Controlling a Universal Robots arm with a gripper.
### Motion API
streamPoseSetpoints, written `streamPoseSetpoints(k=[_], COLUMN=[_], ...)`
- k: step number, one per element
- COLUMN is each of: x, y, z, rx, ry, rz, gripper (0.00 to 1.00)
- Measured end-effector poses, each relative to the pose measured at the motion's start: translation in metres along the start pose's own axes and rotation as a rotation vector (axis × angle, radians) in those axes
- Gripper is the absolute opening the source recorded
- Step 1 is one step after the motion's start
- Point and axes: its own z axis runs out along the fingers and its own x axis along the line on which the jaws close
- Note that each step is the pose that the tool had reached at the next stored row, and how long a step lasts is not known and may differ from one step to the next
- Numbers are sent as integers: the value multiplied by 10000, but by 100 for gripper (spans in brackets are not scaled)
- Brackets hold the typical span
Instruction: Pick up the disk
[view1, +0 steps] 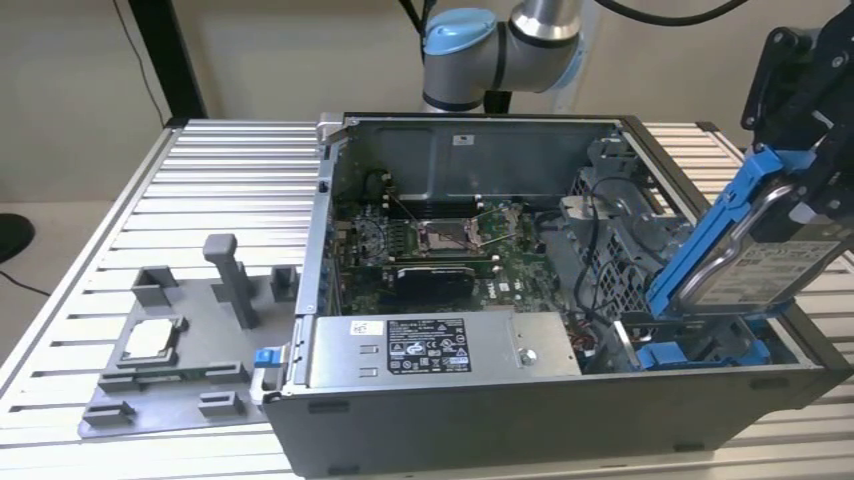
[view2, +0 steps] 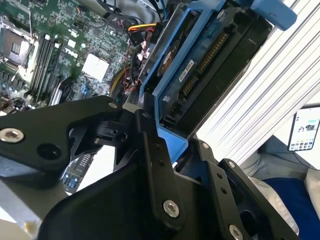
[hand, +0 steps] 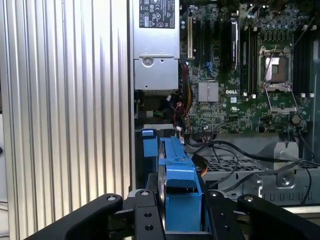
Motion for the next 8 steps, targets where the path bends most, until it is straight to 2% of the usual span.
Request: streamPoseSetpoints(k=[8], x=[-9], y=[1], z=[4], rx=[2], ry=[0], rz=[-6], gripper=[0])
